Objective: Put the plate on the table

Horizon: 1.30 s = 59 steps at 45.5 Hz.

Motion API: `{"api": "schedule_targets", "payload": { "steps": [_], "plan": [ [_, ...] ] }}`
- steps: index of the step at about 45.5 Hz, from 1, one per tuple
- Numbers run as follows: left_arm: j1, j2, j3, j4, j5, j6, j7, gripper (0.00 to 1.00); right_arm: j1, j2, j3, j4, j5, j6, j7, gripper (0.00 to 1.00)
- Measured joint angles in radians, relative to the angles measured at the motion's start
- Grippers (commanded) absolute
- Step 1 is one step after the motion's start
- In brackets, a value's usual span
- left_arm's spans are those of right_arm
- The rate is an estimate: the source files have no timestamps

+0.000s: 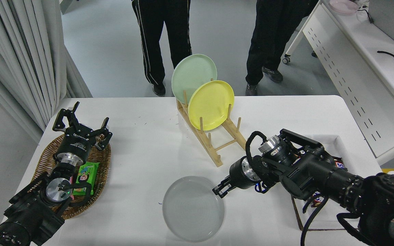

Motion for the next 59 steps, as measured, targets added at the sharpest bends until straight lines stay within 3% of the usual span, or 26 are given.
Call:
{"api": "schedule_targets", "payload": {
  "steps": [4, 5, 6, 7, 36, 59],
  "plan": [
    [0.0, 0.0, 0.0, 0.0, 0.0, 0.0, 0.0, 1.0, 0.0, 0.0, 0.001, 0.0, -0.001, 0.0, 0.0, 0.52],
    [0.0, 0.0, 0.0, 0.0, 0.0, 0.0, 0.0, 1.0, 0.0, 0.0, 0.001, 0.0, -0.003, 0.0, 0.0, 0.68],
    [0.0, 0.0, 0.0, 0.0, 0.0, 0.0, 0.0, 1.0, 0.0, 0.0, 0.001, 0.0, -0.004, 0.0, 0.001, 0.9],
    [0.0, 0.0, 0.0, 0.0, 0.0, 0.0, 0.0, 1.0, -0.001, 0.001, 0.001, 0.0, -0.006, 0.0, 0.001, 1.0],
    [0.0, 0.0, 0.0, 0.0, 0.0, 0.0, 0.0, 1.0, 0.005, 0.002, 0.002, 0.032, -0.019, 0.0, -0.005, 1.0],
    [0.0, 0.0, 0.0, 0.0, 0.0, 0.0, 0.0, 1.0, 0.063, -0.091, 0.078, 0.296, -0.012, 0.0, -0.053, 1.0]
  ]
}}
